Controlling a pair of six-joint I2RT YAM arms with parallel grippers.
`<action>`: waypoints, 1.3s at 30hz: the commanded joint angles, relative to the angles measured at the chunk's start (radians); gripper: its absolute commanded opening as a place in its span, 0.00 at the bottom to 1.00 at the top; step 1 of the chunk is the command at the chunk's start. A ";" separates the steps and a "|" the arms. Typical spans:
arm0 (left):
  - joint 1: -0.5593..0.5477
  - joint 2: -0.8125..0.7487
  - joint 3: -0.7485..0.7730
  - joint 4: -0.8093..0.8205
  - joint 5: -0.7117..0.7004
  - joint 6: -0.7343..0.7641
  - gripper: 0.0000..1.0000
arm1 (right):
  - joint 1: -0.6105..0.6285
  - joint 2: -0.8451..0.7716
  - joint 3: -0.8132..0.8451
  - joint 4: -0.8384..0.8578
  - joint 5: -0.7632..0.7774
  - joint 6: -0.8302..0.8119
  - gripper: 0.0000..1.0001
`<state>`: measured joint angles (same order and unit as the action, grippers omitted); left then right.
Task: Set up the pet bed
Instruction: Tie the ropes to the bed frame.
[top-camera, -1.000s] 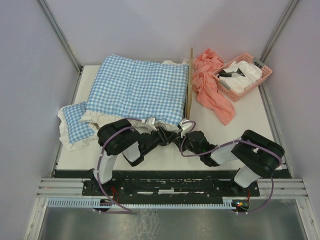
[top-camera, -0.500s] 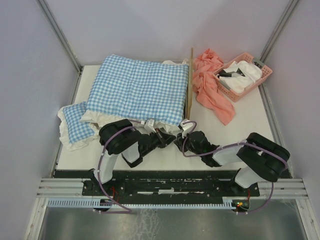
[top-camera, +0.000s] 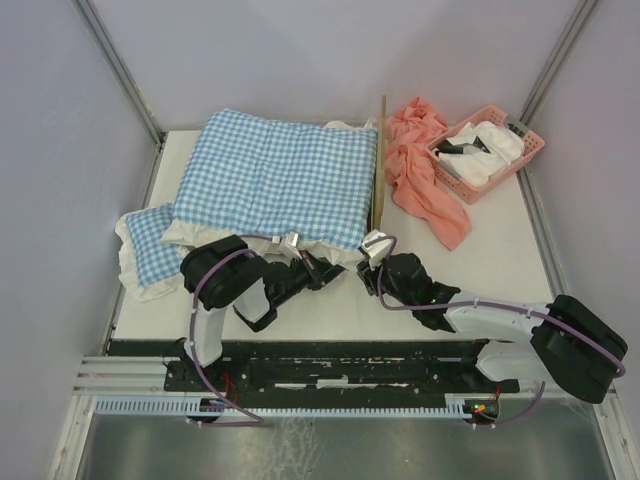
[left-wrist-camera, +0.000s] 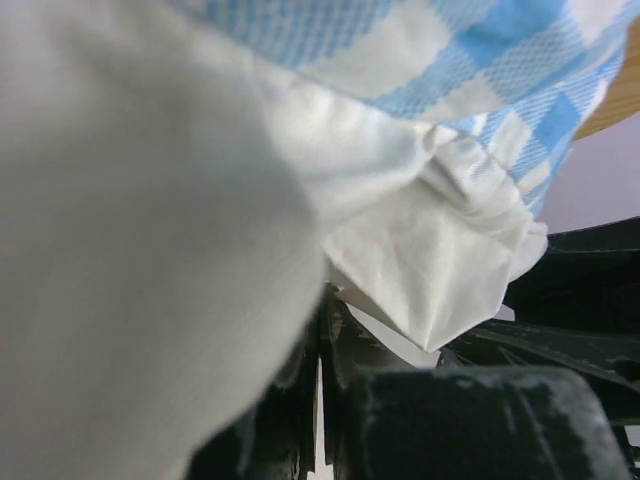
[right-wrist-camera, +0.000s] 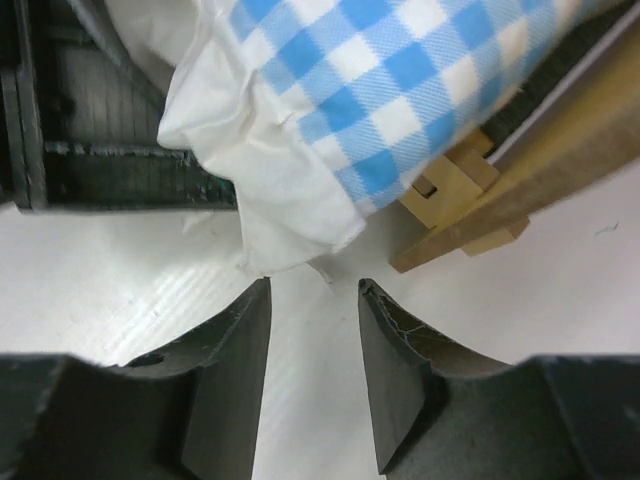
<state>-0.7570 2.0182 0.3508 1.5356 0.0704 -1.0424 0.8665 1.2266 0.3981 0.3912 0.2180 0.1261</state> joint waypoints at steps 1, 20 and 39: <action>0.031 -0.078 0.007 0.098 0.073 0.045 0.03 | -0.036 -0.025 0.105 -0.102 -0.197 -0.368 0.47; 0.083 -0.151 0.047 -0.007 0.172 0.015 0.03 | -0.038 0.298 0.153 -0.079 -0.171 -1.558 0.43; 0.123 -0.150 0.056 -0.010 0.263 -0.019 0.03 | 0.181 0.342 0.113 -0.075 -0.281 -1.581 0.41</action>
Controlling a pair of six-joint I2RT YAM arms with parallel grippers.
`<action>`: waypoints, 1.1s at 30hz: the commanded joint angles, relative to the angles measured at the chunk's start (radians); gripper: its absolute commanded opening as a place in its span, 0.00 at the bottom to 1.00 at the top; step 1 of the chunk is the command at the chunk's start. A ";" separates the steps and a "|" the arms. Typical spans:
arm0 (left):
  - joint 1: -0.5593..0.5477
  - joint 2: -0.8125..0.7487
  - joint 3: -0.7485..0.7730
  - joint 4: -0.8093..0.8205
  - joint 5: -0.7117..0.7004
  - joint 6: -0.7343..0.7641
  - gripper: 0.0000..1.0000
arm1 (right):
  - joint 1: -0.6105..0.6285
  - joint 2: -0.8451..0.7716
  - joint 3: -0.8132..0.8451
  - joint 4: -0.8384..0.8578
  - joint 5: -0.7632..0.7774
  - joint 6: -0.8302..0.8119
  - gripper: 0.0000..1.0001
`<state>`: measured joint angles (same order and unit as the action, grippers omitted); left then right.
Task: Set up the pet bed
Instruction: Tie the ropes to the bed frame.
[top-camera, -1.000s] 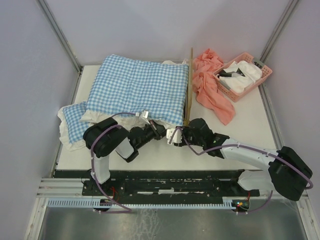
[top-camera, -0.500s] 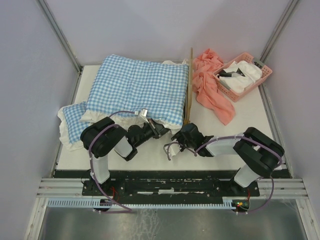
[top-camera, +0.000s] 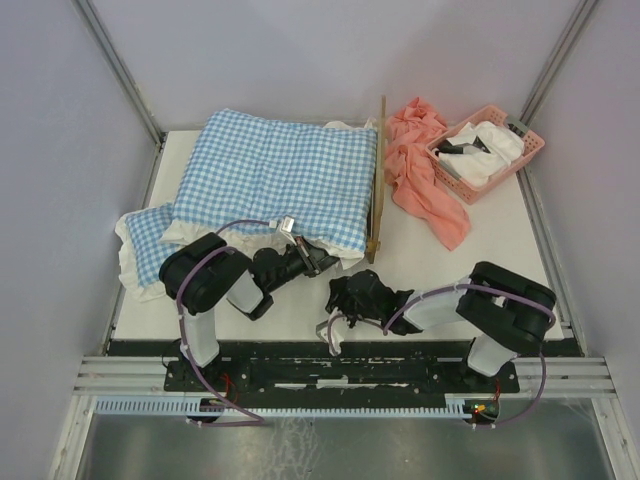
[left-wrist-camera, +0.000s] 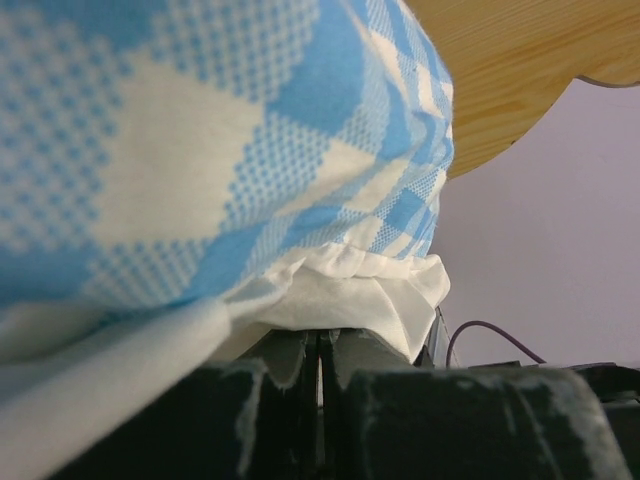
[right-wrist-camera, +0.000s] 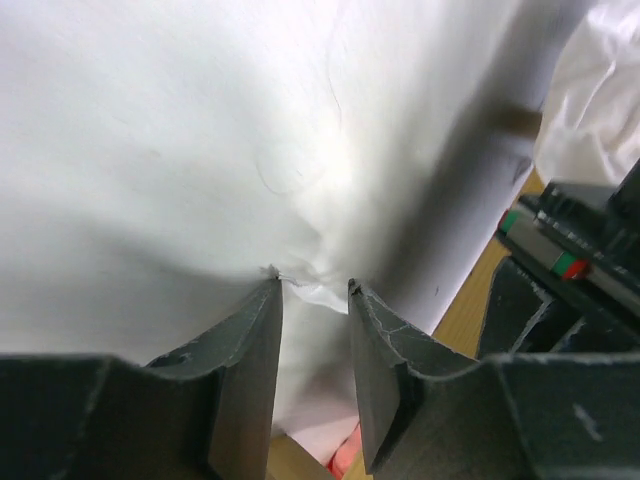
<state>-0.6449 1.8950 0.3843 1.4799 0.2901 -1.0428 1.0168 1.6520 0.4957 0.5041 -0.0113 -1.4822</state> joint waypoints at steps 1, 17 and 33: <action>0.012 -0.029 0.022 0.041 0.047 -0.018 0.03 | 0.030 -0.111 0.019 -0.230 -0.041 0.025 0.41; 0.017 0.015 0.049 0.070 0.098 -0.089 0.03 | -0.015 -0.149 0.277 -0.718 0.073 -0.246 0.44; 0.026 0.079 0.061 0.123 0.123 -0.141 0.03 | -0.054 -0.077 0.311 -0.785 -0.011 -0.448 0.45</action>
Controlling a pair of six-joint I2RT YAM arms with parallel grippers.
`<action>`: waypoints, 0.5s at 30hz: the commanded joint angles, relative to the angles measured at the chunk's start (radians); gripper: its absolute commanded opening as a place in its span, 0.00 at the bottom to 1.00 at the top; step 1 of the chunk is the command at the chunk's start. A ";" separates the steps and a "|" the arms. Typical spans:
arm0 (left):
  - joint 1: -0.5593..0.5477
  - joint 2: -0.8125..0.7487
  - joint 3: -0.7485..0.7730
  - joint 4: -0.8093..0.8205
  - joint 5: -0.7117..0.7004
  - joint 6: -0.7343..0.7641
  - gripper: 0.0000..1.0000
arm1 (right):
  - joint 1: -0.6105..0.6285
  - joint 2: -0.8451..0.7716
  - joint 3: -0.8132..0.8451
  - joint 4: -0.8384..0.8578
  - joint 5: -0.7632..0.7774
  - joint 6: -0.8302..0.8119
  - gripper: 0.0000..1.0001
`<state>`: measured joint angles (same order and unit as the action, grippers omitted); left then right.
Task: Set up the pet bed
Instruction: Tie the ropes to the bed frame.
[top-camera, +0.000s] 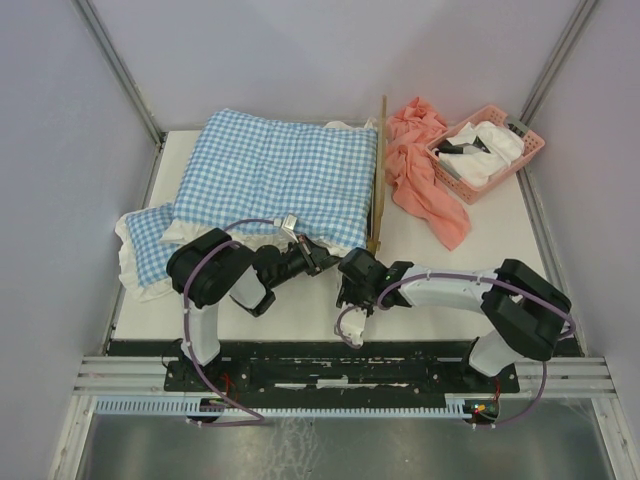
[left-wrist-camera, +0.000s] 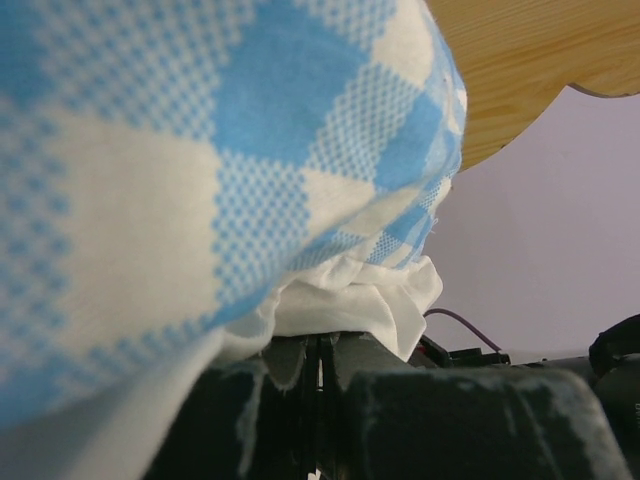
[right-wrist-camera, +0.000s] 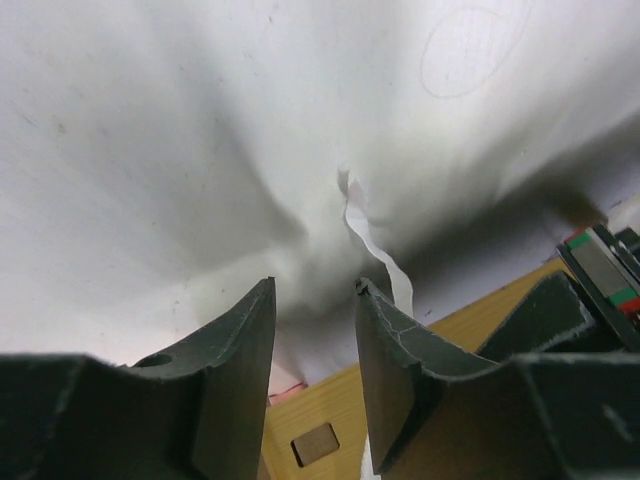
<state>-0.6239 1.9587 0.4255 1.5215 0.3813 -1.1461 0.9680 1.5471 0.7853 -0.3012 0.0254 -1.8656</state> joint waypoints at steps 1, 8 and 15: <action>0.004 0.012 0.020 0.083 0.031 -0.038 0.03 | -0.006 0.033 0.022 0.031 -0.055 -0.067 0.45; 0.007 -0.008 0.027 0.051 0.029 -0.026 0.03 | -0.001 0.081 0.063 0.050 -0.064 -0.073 0.44; 0.009 -0.007 0.035 0.048 0.035 -0.030 0.03 | 0.000 0.140 0.120 0.045 -0.045 -0.095 0.46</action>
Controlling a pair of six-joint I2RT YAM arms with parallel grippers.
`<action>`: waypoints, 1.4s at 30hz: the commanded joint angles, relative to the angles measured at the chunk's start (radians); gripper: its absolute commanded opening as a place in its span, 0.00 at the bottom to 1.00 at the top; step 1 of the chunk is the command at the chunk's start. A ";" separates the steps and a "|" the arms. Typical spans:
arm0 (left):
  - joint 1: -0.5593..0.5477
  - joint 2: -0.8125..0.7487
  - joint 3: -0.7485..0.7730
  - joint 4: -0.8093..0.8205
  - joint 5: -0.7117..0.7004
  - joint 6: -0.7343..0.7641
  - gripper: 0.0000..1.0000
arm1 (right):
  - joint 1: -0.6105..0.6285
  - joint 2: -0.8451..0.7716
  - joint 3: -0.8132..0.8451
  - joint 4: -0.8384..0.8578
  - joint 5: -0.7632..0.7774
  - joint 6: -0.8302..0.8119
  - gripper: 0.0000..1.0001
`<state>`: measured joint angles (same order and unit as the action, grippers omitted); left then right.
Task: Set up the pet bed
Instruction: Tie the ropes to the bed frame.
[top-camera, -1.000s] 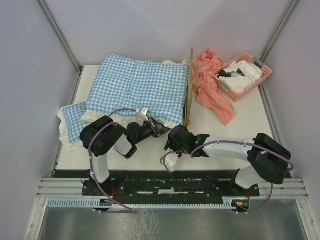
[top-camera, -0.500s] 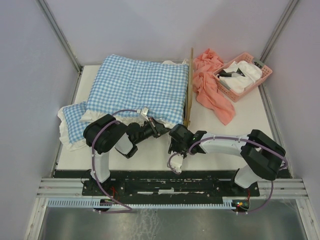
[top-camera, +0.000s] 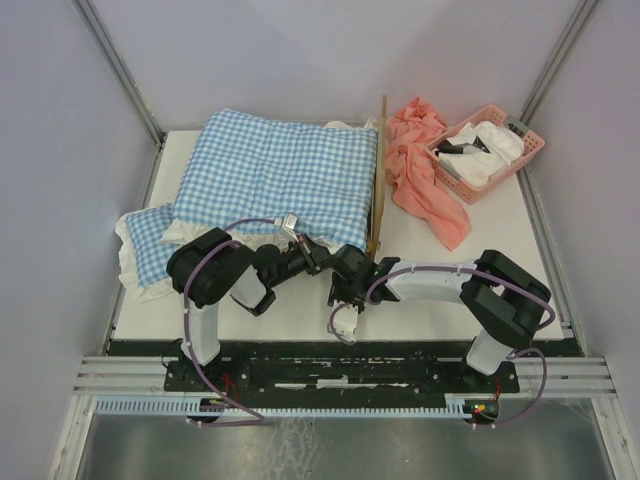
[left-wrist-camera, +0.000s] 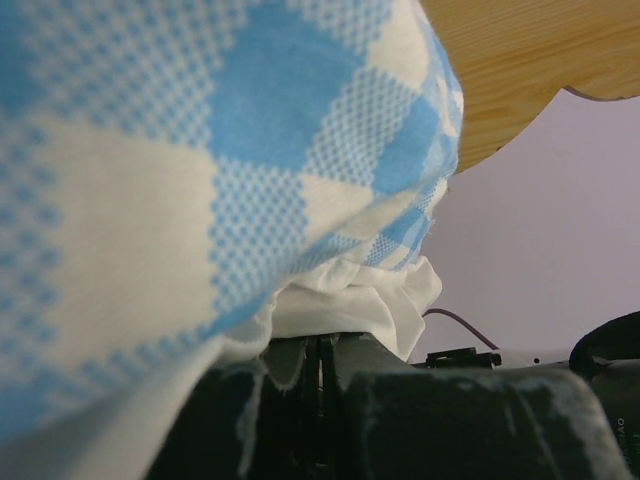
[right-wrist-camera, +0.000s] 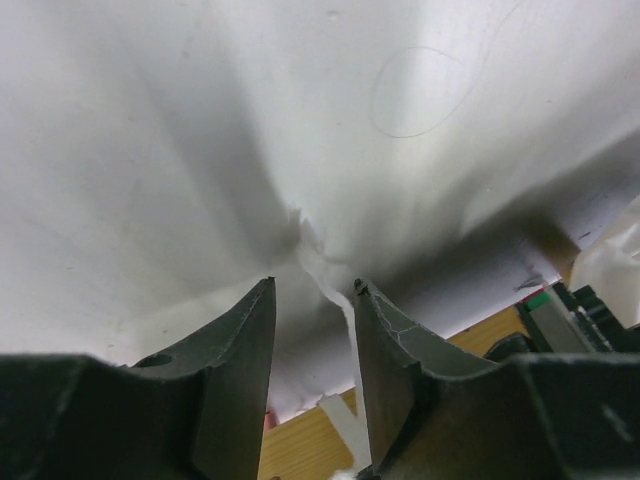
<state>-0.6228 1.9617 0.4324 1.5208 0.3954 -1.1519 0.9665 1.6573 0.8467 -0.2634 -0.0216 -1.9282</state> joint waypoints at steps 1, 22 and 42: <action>0.007 -0.011 0.029 0.048 0.021 -0.024 0.03 | 0.001 0.041 0.073 -0.010 0.012 -0.035 0.46; 0.009 -0.046 0.028 0.027 0.016 -0.023 0.03 | -0.012 0.172 0.171 -0.157 0.081 -0.055 0.42; 0.009 -0.017 0.021 0.005 0.017 0.043 0.03 | -0.055 0.047 0.118 0.072 -0.123 0.662 0.02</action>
<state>-0.6102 1.9533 0.4458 1.5116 0.3779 -1.1522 0.9558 1.7855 1.0107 -0.3614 -0.0555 -1.6199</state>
